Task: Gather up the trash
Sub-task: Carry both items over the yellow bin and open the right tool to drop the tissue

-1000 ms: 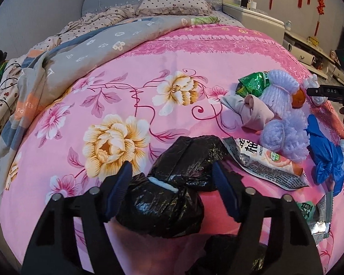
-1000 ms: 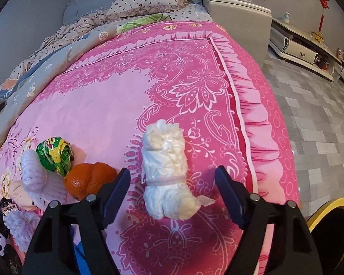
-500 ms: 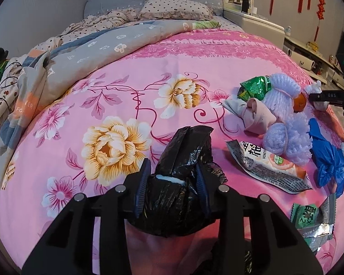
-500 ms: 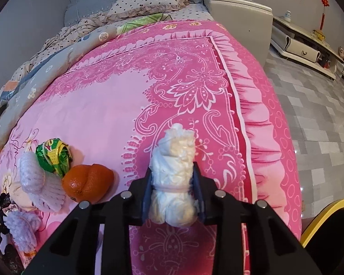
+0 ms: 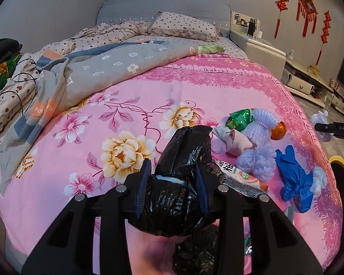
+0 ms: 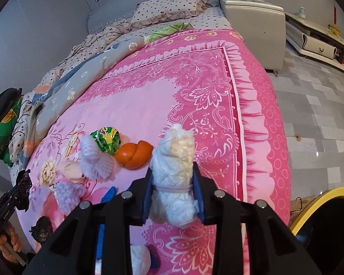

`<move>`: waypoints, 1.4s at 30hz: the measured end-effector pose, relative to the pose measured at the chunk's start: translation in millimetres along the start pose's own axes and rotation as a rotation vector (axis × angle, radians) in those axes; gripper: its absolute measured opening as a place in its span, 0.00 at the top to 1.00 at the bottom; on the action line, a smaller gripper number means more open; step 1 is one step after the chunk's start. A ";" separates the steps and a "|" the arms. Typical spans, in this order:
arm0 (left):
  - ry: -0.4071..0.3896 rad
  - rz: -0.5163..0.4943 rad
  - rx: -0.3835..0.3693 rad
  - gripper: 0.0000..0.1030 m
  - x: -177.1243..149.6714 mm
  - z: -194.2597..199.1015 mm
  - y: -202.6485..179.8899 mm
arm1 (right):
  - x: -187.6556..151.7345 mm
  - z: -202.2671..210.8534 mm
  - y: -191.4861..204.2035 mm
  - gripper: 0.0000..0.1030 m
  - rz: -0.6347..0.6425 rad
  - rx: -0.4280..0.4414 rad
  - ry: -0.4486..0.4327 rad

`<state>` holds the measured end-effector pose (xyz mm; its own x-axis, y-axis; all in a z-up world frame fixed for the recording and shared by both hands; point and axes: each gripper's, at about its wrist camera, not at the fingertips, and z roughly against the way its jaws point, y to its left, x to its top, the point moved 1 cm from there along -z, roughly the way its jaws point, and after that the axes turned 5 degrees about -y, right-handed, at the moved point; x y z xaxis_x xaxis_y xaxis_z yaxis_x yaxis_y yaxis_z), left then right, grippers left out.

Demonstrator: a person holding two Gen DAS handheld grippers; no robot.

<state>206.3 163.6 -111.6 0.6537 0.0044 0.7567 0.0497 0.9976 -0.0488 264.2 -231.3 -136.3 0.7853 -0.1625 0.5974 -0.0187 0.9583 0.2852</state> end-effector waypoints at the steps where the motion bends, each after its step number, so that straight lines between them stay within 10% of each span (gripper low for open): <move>1: -0.005 -0.004 -0.005 0.66 0.6 4.8 -4.3 | -2.8 7.2 -2.9 0.72 -0.003 0.013 0.009; 21: -0.039 -0.142 -0.243 0.65 23.6 65.8 -173.4 | -27.3 141.0 -65.7 0.72 -0.045 0.075 -0.058; 42: 0.014 -0.287 -0.531 0.65 17.0 56.9 -366.9 | -59.3 224.7 -167.7 0.72 -0.181 -0.057 -0.167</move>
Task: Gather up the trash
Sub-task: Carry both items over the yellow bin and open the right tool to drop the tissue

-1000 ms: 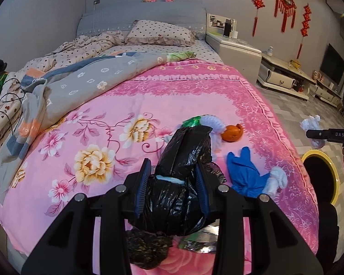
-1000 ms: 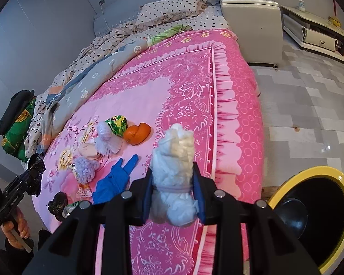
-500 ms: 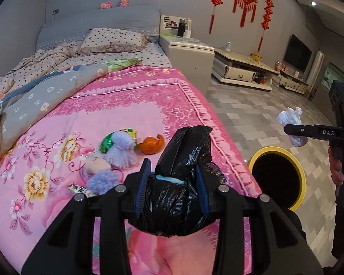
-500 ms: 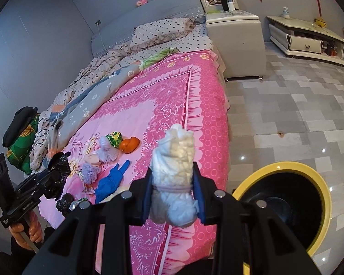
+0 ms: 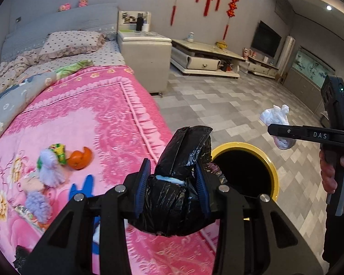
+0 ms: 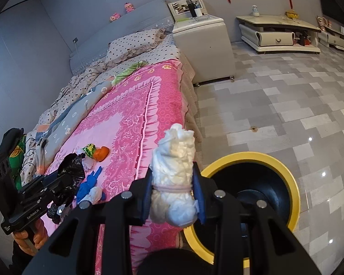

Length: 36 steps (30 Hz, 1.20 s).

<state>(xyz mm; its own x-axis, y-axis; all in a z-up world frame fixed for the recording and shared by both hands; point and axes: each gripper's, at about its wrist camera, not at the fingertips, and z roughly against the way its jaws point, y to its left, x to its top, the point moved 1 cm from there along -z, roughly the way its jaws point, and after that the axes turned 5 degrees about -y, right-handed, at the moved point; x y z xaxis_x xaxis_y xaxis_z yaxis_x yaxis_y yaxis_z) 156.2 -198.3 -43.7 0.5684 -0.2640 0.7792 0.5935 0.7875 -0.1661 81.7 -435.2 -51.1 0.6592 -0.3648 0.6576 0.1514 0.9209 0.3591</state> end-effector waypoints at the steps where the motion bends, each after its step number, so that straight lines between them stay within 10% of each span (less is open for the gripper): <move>1: 0.007 -0.005 -0.013 0.65 0.9 -7.1 -5.8 | -1.3 1.2 -6.8 0.72 -0.009 -0.010 -0.002; 22: 0.141 -0.060 -0.156 0.63 -10.7 -119.4 -101.5 | -29.8 -17.8 -108.2 0.71 -0.175 -0.126 0.047; 36: 0.132 -0.075 -0.192 0.41 -16.7 -126.2 -121.5 | -31.0 -7.0 -129.3 0.59 -0.223 -0.171 0.021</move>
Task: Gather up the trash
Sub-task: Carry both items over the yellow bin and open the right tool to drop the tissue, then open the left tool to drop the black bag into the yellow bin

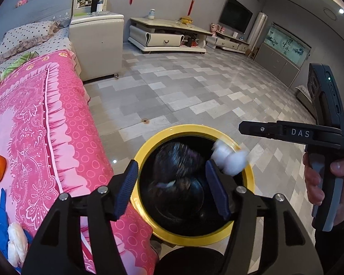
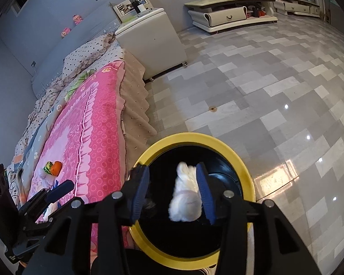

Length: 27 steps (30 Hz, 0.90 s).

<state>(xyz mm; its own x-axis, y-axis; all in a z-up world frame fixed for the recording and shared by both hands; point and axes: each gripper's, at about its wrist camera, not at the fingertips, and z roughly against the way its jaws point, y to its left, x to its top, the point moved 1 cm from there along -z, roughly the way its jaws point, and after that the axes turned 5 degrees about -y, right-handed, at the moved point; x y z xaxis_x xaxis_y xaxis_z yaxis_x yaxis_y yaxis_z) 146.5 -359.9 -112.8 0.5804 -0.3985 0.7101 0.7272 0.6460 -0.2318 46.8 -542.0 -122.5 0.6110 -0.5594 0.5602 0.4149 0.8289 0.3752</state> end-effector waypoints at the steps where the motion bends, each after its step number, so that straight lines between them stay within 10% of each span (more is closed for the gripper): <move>1: -0.002 0.003 0.001 0.39 -0.5 1.8 1.3 | -0.7 0.6 -1.1 0.58 -0.004 -0.004 -0.001; 27: -0.143 0.073 0.268 0.10 -20.2 133.5 98.2 | -28.8 9.8 94.5 0.41 0.140 0.076 0.016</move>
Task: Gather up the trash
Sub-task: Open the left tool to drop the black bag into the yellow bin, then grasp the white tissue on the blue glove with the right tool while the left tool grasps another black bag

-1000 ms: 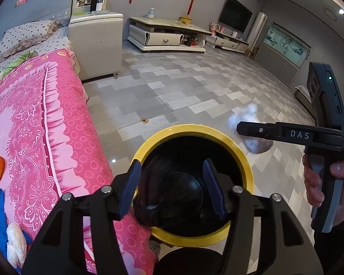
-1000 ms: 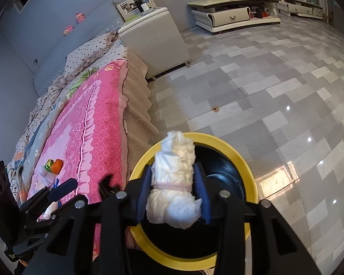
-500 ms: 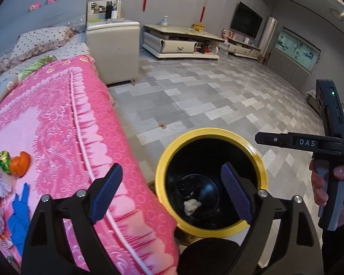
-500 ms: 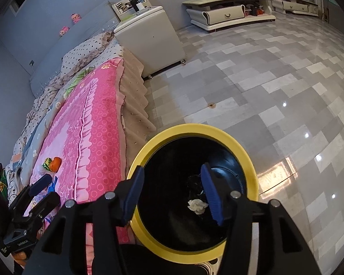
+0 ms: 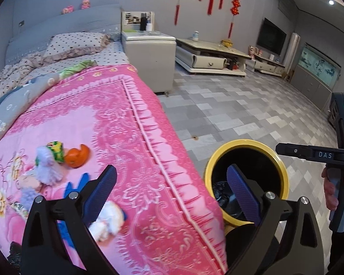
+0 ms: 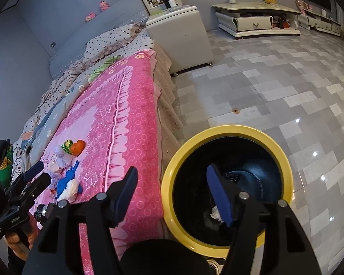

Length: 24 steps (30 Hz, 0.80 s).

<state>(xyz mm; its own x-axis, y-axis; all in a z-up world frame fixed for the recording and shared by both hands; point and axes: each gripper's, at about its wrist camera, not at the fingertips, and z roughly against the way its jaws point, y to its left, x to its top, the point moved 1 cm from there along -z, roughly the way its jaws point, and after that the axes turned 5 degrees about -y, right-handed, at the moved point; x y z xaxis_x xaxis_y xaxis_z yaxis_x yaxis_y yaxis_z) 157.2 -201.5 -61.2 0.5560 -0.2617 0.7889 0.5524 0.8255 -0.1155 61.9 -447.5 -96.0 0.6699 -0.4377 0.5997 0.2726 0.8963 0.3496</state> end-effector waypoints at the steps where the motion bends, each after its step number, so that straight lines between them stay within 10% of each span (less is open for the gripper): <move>1: -0.004 0.003 0.010 0.10 -0.9 4.0 5.6 | 0.2 -0.4 8.0 0.41 0.011 0.009 0.001; 24: 0.015 0.114 0.296 0.09 -57.6 107.0 157.0 | -23.6 -41.6 156.5 0.37 0.213 0.164 0.111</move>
<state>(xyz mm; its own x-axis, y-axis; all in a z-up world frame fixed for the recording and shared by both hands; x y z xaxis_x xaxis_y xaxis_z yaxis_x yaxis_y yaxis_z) 145.5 -3.3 -60.2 0.6139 -0.1649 0.7720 0.2825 0.9591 -0.0198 117.4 -293.9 -85.3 0.7742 -0.2219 0.5928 0.0079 0.9399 0.3414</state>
